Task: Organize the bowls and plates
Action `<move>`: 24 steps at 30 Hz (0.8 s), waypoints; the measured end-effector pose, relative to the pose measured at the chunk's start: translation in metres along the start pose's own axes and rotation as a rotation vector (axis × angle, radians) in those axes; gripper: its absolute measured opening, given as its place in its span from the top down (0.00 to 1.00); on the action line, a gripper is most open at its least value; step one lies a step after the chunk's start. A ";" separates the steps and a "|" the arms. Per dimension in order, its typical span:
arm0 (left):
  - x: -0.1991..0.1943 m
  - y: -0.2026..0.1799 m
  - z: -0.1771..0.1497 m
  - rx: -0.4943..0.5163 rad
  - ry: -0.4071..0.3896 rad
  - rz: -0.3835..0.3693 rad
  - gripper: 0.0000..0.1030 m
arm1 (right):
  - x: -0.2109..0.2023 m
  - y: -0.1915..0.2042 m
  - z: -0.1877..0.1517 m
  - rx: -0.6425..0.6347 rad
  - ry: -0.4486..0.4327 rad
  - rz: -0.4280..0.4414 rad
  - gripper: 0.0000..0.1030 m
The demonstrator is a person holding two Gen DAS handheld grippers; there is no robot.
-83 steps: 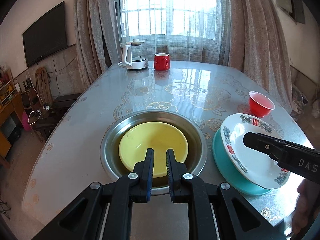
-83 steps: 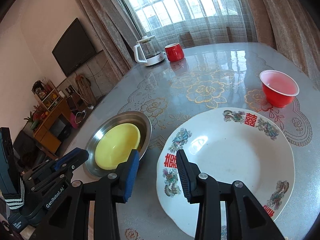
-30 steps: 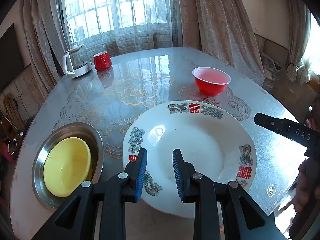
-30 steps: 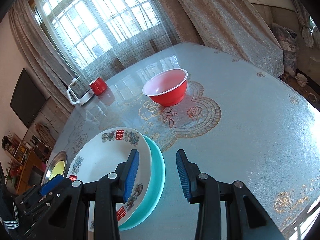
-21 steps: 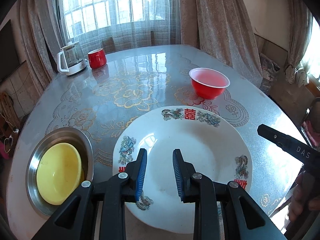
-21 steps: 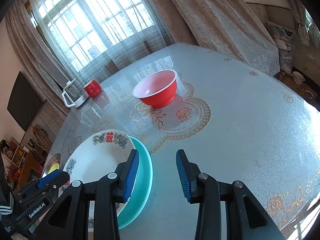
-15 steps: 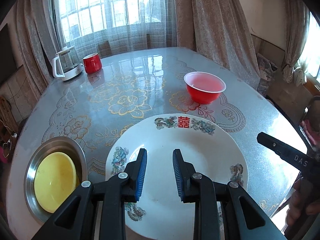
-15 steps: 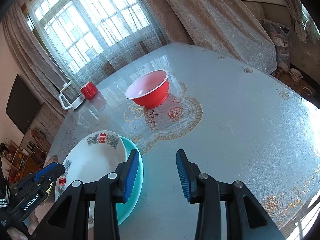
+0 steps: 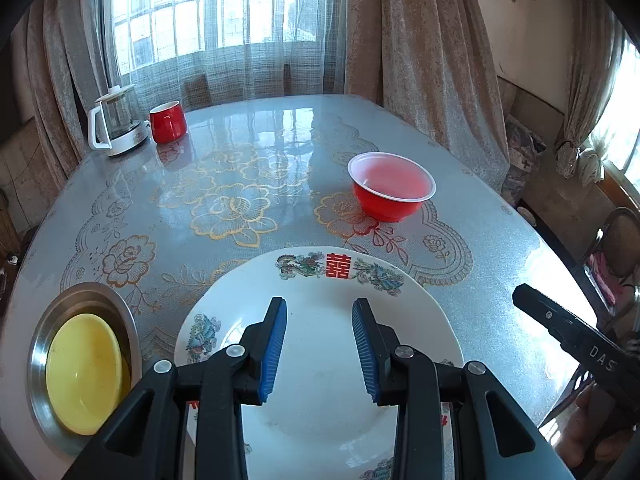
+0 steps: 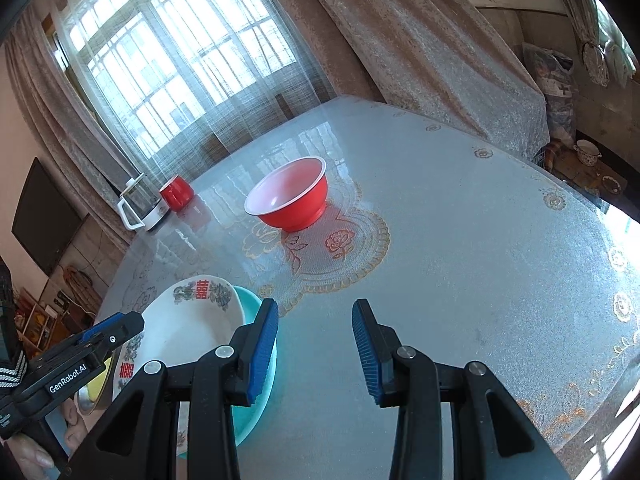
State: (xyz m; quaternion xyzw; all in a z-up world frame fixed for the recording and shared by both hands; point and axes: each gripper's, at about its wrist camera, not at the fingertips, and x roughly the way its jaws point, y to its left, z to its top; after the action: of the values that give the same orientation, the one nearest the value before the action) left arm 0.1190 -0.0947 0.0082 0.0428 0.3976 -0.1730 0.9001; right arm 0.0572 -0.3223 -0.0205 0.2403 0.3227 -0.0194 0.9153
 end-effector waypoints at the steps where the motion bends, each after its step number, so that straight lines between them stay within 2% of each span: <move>1: 0.000 -0.002 0.001 0.001 0.003 -0.012 0.66 | -0.001 0.000 0.001 -0.003 -0.002 0.000 0.62; 15: 0.016 -0.008 0.021 -0.006 0.042 -0.041 0.63 | 0.016 -0.003 0.009 -0.021 0.032 -0.005 0.62; 24: 0.034 0.001 0.042 -0.064 0.088 -0.070 0.59 | 0.031 -0.006 0.024 -0.031 0.061 -0.017 0.62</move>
State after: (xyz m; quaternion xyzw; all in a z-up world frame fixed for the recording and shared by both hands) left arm 0.1700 -0.1123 0.0115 0.0073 0.4435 -0.1896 0.8760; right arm 0.0946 -0.3342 -0.0256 0.2236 0.3528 -0.0150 0.9085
